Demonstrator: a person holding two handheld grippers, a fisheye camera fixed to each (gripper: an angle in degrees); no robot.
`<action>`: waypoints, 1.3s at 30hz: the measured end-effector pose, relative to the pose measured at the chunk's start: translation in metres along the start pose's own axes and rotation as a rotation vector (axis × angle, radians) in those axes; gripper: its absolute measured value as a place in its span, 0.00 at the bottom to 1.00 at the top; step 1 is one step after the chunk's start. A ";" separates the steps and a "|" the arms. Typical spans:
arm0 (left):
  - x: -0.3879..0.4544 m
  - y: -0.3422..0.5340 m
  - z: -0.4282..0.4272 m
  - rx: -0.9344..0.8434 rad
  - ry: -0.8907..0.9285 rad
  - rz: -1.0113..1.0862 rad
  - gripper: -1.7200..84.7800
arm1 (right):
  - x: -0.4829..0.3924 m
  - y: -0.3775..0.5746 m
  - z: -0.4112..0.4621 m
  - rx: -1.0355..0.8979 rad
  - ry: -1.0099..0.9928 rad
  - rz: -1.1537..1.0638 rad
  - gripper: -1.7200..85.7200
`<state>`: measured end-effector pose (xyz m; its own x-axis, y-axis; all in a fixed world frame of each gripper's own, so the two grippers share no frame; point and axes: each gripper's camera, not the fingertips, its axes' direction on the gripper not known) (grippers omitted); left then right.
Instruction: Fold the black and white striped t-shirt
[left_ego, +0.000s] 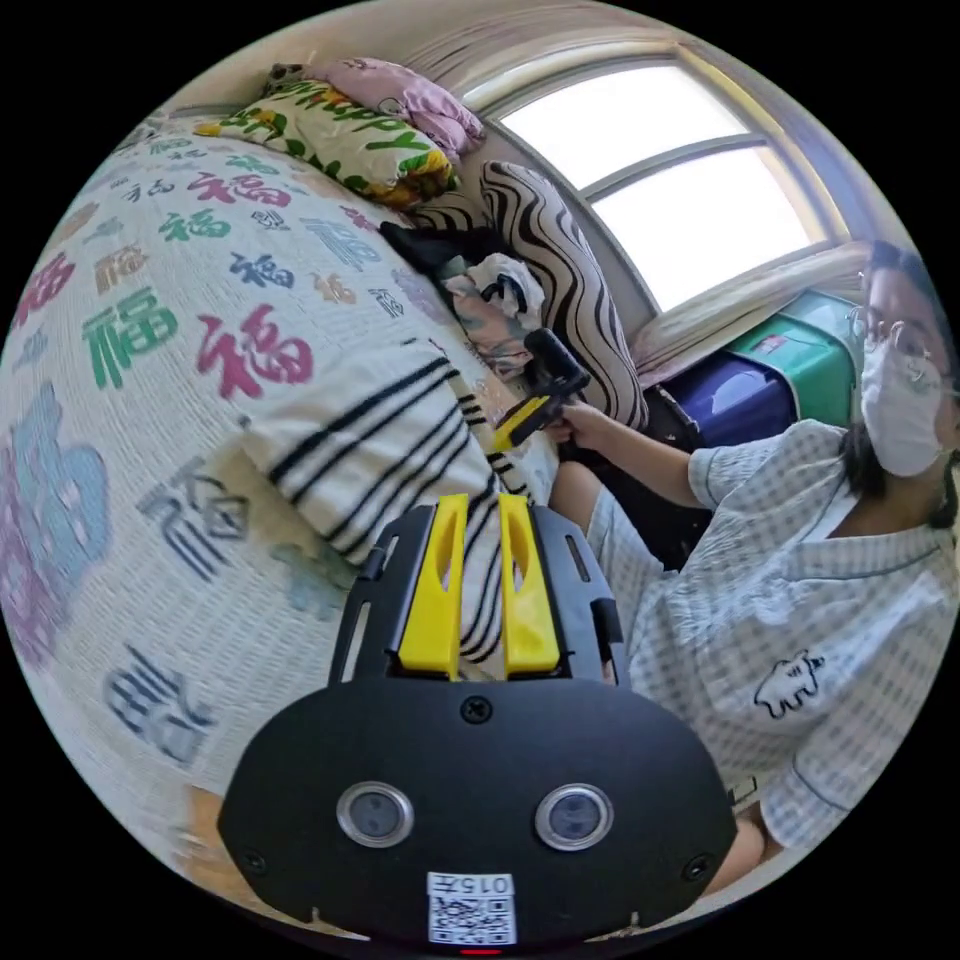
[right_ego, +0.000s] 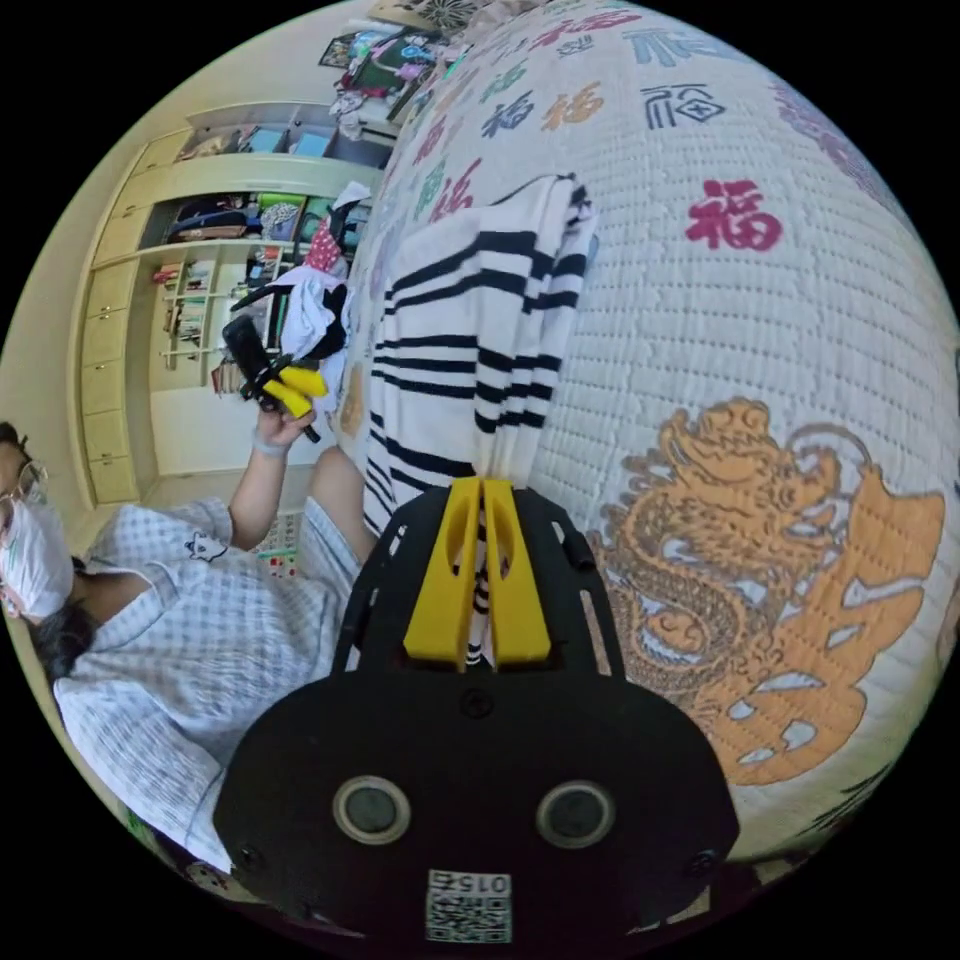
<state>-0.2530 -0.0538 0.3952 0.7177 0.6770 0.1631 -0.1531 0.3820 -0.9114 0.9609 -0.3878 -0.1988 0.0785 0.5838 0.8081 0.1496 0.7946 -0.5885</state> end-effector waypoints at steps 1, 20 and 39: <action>0.009 0.008 0.012 0.001 -0.001 -0.005 0.09 | 0.004 0.010 0.007 0.017 0.061 0.036 0.03; 0.136 0.105 0.103 -0.209 -0.467 0.032 0.07 | -0.003 0.140 0.081 0.137 -0.022 0.115 0.03; 0.154 0.150 0.088 -0.016 -0.462 -0.040 0.01 | -0.024 0.162 0.132 0.200 0.082 0.115 0.07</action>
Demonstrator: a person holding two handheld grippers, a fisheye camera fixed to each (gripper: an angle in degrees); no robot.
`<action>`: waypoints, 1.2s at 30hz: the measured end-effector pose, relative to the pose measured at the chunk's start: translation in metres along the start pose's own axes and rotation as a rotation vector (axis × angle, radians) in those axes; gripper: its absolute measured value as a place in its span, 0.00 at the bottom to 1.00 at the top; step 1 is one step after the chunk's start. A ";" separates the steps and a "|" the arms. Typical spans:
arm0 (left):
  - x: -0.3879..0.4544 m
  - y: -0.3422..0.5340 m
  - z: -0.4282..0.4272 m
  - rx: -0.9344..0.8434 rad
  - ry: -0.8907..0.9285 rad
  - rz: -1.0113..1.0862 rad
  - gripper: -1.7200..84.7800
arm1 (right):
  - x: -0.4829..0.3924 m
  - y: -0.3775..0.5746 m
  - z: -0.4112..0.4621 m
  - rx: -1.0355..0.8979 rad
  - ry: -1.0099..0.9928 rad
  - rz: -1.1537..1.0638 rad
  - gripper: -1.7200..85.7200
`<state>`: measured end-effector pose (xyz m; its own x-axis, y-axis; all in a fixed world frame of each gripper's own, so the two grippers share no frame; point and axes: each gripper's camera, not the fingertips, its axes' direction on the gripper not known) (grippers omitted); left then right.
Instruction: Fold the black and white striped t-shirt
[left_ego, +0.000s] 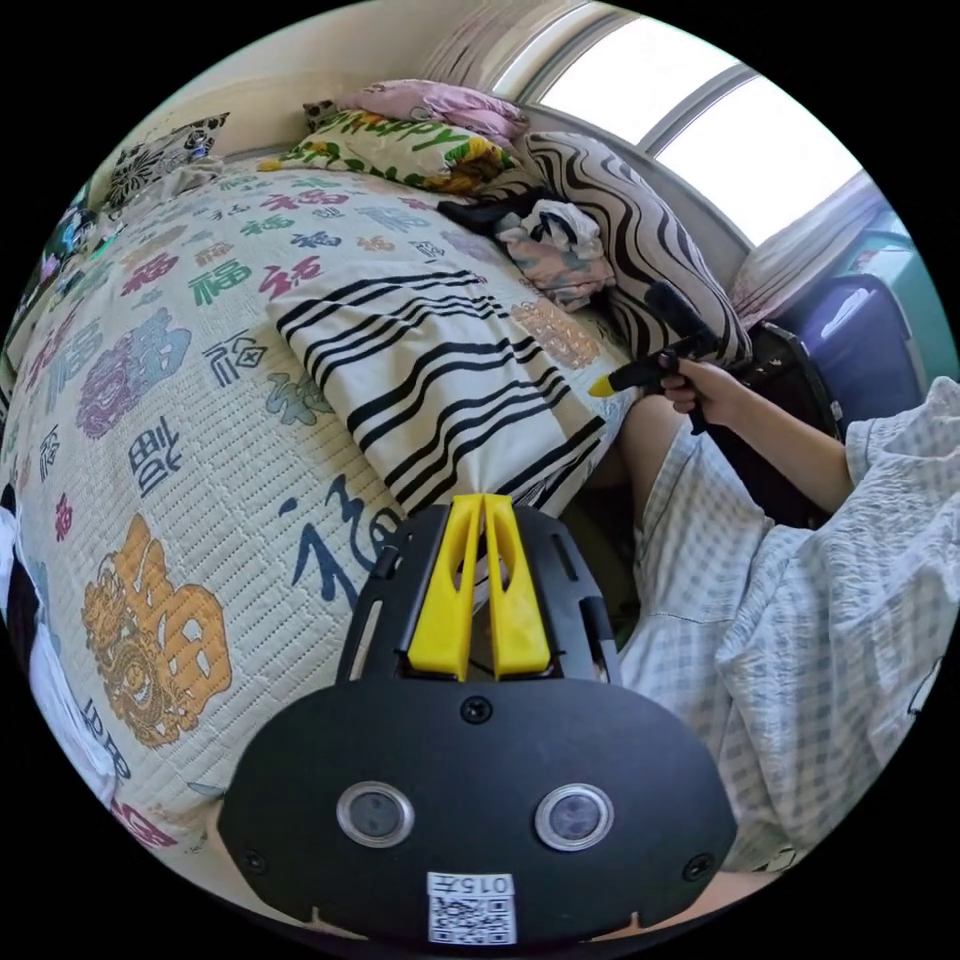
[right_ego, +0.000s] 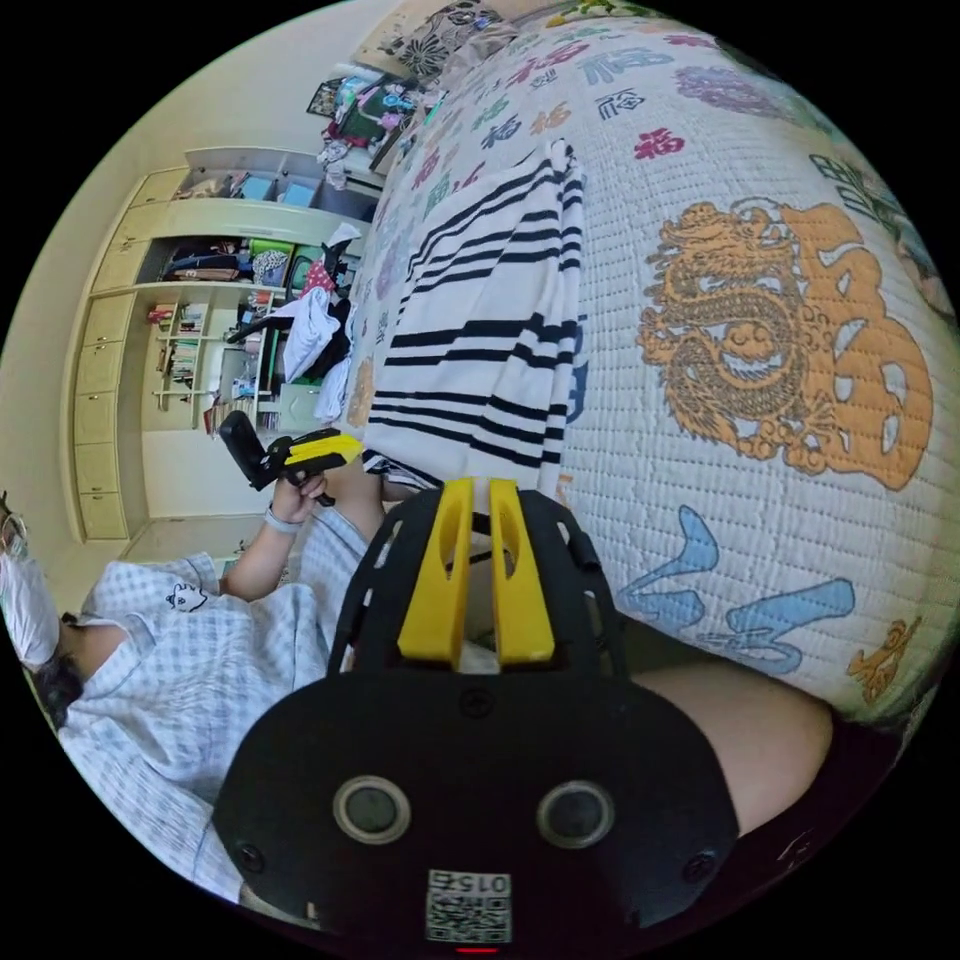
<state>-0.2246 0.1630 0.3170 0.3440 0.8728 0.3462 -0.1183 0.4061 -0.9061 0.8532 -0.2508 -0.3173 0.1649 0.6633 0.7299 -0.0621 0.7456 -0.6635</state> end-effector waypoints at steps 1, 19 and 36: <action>-0.001 0.001 0.003 -0.007 0.004 -0.007 0.01 | -0.003 -0.001 0.007 -0.021 0.000 -0.013 0.10; -0.005 0.004 0.024 -0.105 0.059 -0.059 0.04 | 0.044 0.010 0.031 -0.148 -0.093 0.113 0.04; 0.015 0.012 0.034 -0.326 -0.099 0.163 0.02 | 0.018 -0.015 0.068 -0.283 0.058 0.006 0.06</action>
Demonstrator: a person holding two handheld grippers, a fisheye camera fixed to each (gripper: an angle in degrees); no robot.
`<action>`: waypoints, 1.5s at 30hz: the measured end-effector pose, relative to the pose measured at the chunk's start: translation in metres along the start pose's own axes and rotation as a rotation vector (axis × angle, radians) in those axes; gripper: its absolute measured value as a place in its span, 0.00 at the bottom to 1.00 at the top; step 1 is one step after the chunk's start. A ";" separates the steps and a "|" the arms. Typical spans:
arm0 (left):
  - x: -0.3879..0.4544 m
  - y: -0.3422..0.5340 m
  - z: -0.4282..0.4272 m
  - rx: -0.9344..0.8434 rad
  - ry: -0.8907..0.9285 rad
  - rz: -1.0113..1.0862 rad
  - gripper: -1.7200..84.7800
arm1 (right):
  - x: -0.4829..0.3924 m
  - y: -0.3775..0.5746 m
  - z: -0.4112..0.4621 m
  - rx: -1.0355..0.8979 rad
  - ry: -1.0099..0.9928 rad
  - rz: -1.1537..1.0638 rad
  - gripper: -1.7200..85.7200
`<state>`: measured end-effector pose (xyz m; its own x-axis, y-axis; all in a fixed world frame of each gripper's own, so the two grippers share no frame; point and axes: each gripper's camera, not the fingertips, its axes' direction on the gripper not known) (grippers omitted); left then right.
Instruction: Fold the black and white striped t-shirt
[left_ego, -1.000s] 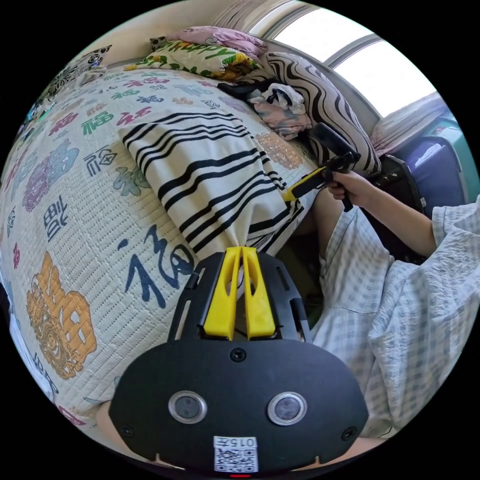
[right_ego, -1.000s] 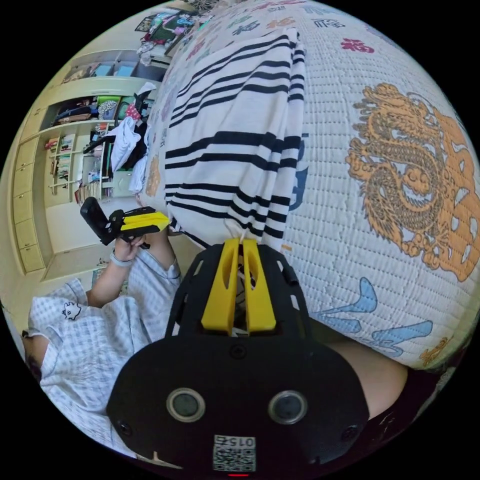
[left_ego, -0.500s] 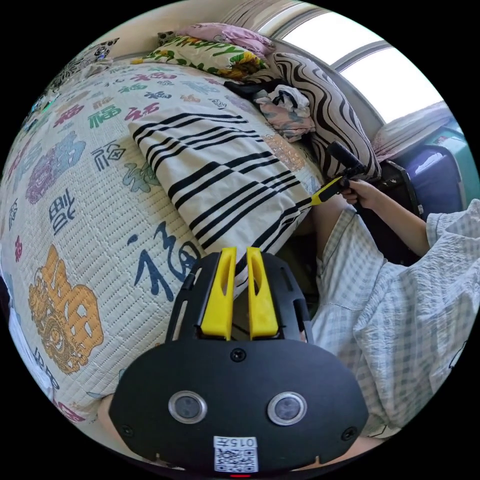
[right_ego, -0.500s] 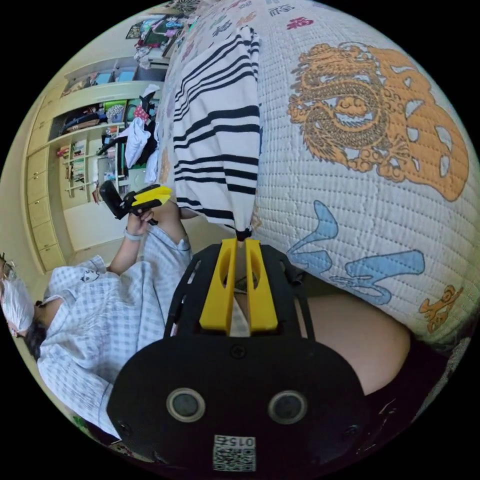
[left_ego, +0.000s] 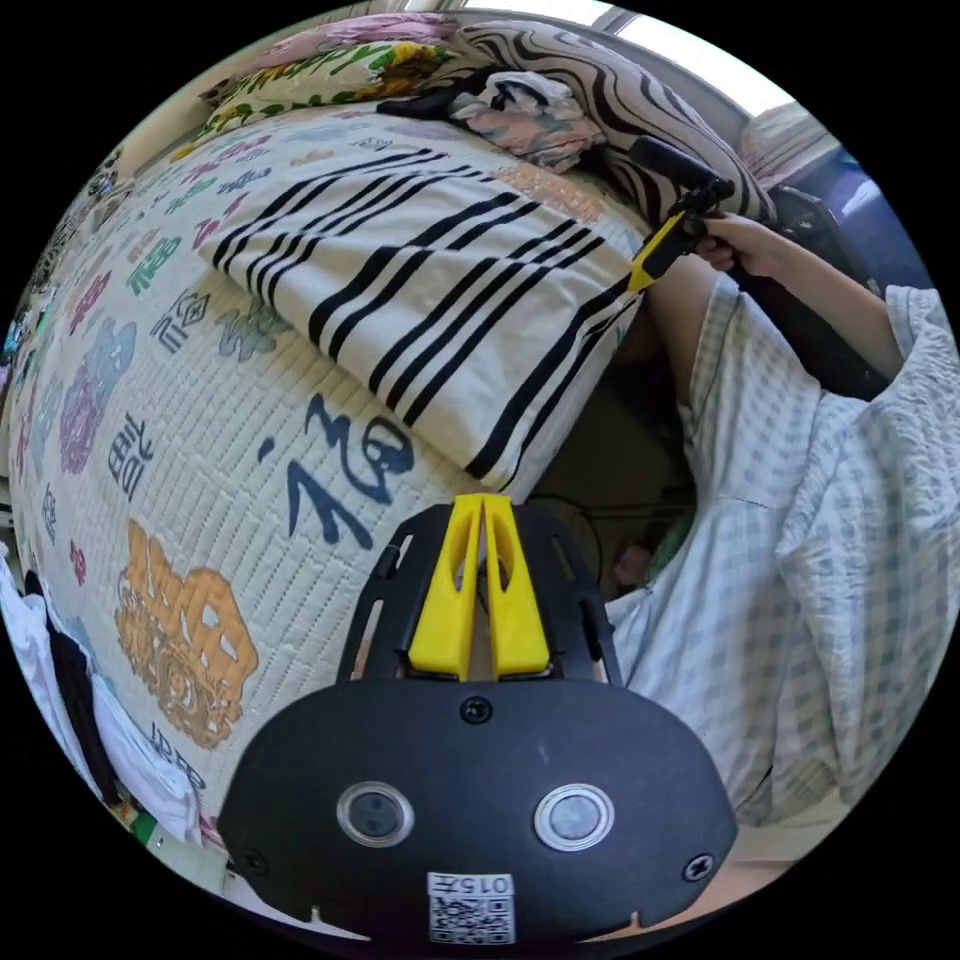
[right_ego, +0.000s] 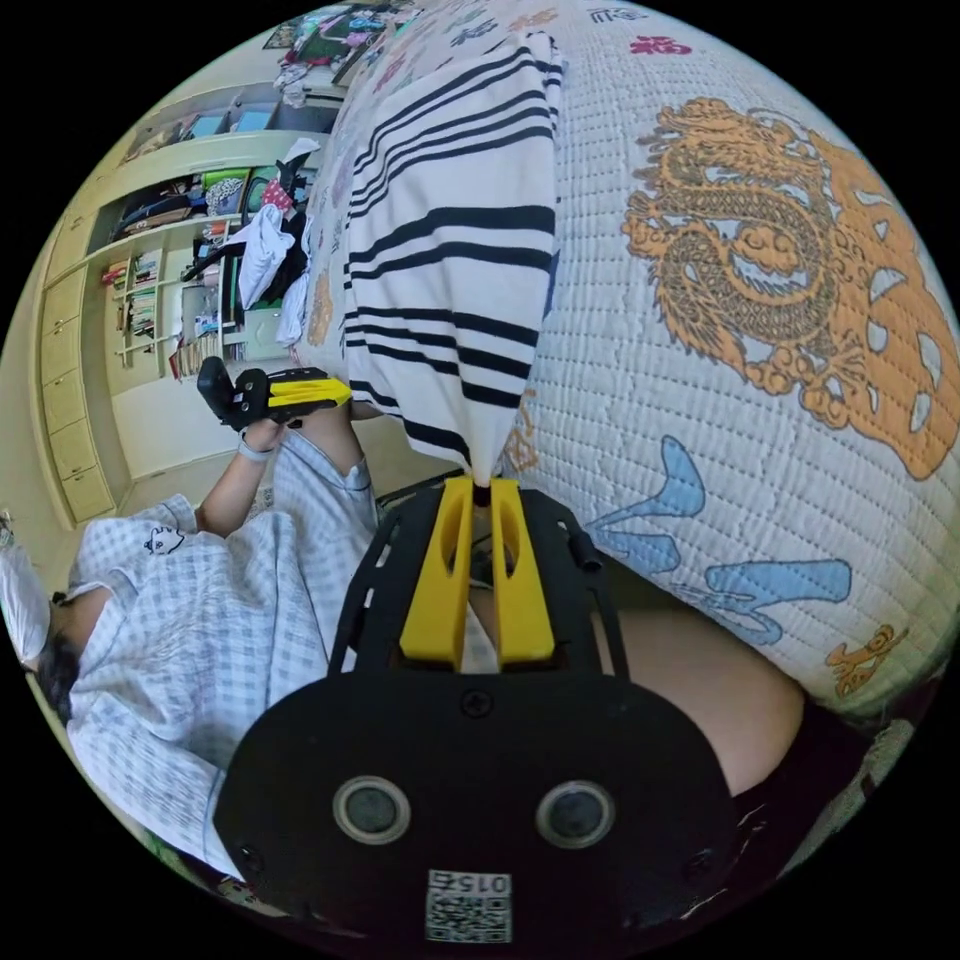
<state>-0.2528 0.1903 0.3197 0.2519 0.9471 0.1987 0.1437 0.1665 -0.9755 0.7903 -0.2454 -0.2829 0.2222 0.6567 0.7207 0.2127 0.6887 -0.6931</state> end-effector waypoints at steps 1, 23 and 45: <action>-0.003 0.001 -0.001 0.008 0.011 -0.020 0.02 | 0.000 -0.004 0.004 -0.037 0.010 0.001 0.06; -0.036 -0.039 -0.030 0.102 0.056 0.049 0.02 | -0.067 -0.038 0.031 -0.188 0.238 -0.239 0.01; -0.299 -0.020 -0.134 0.579 0.501 -0.455 0.16 | 0.028 -0.085 -0.224 0.446 -0.277 -0.185 0.17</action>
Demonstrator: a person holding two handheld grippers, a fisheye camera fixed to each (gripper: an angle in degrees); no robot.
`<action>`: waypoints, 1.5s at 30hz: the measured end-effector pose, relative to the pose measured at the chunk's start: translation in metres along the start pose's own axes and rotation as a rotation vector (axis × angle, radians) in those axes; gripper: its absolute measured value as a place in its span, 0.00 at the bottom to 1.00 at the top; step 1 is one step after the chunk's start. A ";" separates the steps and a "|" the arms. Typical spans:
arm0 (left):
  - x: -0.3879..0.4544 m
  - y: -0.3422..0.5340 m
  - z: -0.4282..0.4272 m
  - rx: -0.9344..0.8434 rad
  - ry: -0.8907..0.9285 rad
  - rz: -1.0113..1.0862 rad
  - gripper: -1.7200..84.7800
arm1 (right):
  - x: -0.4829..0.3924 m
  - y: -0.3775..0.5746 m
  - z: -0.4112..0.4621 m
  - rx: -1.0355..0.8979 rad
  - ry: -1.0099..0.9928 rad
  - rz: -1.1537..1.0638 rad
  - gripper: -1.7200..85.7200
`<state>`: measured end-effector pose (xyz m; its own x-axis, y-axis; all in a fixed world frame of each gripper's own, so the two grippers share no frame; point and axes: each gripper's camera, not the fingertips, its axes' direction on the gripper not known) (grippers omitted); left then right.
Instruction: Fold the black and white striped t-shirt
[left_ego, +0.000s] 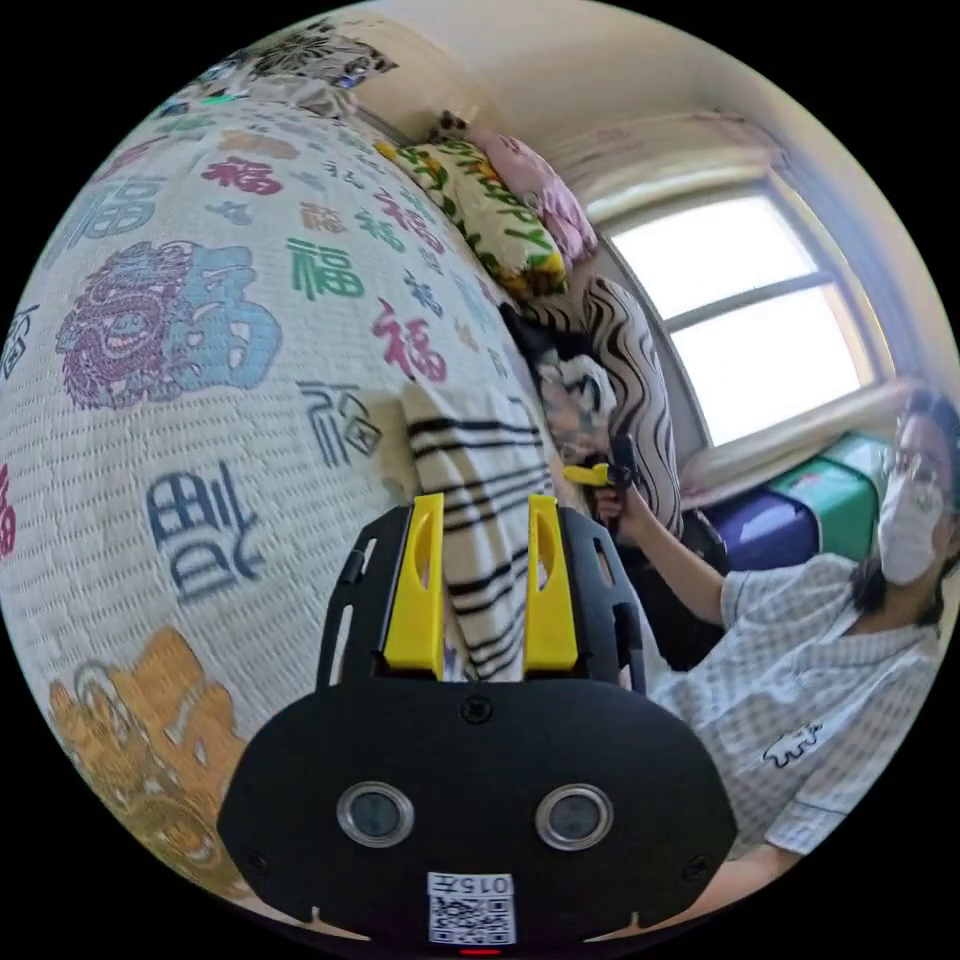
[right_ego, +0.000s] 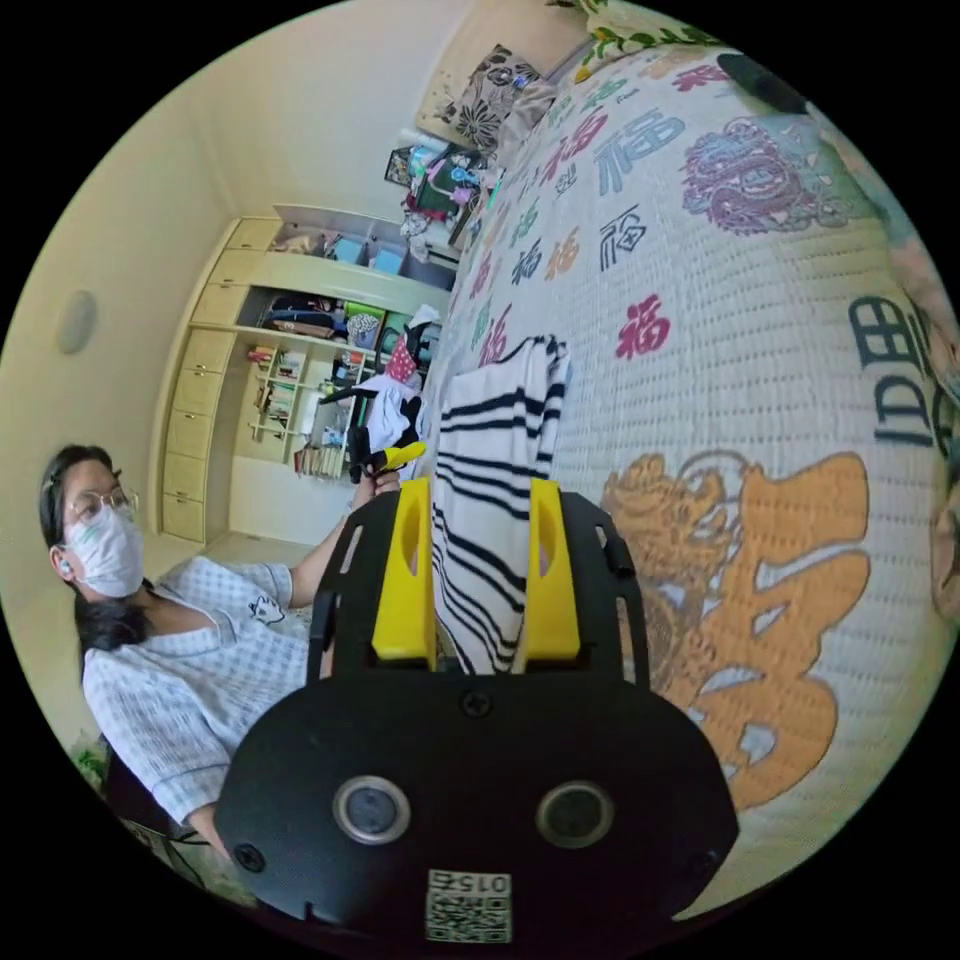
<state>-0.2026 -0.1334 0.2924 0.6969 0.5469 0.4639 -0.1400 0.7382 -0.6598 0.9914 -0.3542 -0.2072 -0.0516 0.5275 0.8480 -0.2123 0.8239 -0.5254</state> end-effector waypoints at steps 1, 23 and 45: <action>-0.009 -0.008 -0.001 0.010 0.000 -0.017 0.16 | 0.012 -0.017 -0.006 0.022 -0.029 0.013 0.18; -0.019 -0.124 0.028 -0.119 0.102 0.293 0.05 | -0.025 -0.129 0.014 -0.147 0.014 -0.249 0.07; 0.098 0.151 0.057 -0.347 -0.197 0.544 0.07 | -0.101 0.112 0.146 -0.444 0.340 -0.435 0.09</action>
<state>-0.1953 0.0539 0.2719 0.4449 0.8912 0.0890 -0.1780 0.1853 -0.9664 0.8300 -0.3456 -0.3415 0.2702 0.1075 0.9568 0.2771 0.9430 -0.1842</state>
